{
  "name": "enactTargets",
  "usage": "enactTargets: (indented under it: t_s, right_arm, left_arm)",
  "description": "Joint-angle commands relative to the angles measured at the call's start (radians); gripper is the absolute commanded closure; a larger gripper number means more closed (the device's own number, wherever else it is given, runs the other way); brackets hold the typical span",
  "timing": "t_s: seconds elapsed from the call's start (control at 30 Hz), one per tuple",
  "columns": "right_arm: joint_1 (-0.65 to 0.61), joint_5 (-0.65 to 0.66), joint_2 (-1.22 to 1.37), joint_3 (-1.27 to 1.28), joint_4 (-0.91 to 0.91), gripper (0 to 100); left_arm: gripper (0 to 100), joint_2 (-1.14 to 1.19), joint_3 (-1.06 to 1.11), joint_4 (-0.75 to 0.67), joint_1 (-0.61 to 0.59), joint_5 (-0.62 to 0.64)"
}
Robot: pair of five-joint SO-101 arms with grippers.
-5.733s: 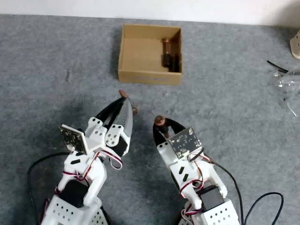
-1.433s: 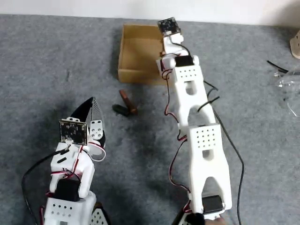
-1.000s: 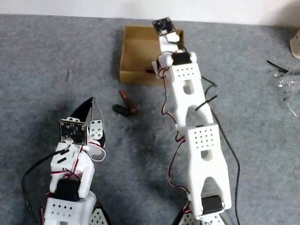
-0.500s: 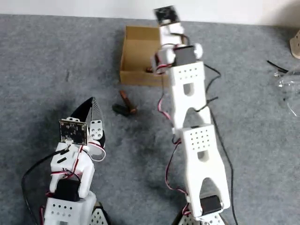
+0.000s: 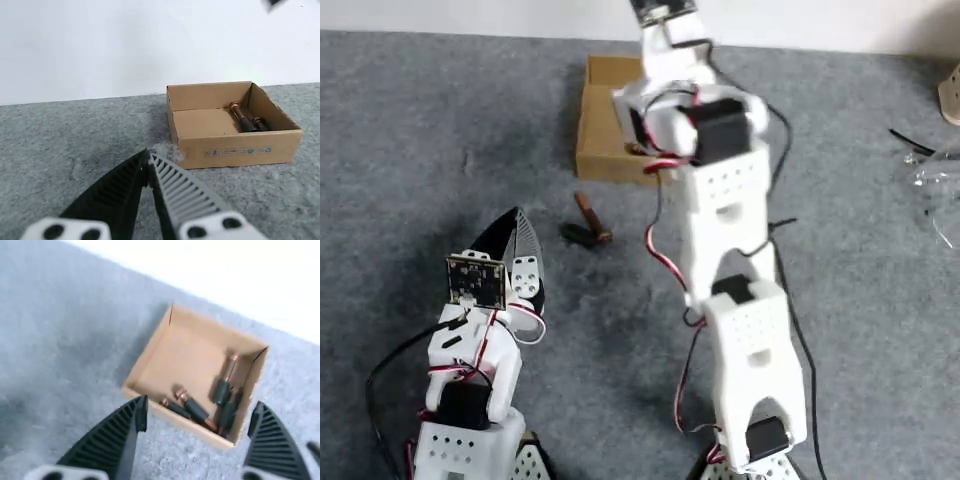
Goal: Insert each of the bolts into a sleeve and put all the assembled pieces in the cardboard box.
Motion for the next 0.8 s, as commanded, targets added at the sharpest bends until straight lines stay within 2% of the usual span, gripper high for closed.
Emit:
enactTargets:
  t_s: [0.0,0.13,0.43,0.77]
  right_arm:
    - [-0.022,-0.014,-0.200,0.117,0.022,70.7]
    - [-0.030,-0.069,-0.363,0.346,0.021,70.7]
    - [-0.025,-0.068,-0.559,0.842,0.015,70.7]
    - [-0.025,-0.068,-0.762,1.348,-0.216,70.7]
  left_arm:
    - [99,0.001,0.021,-0.021,0.019,-0.008]
    - [99,0.001,0.021,-0.021,0.019,-0.008]
    - [99,0.001,0.021,-0.021,0.019,-0.008]
    - [99,0.001,0.021,-0.021,0.019,-0.008]
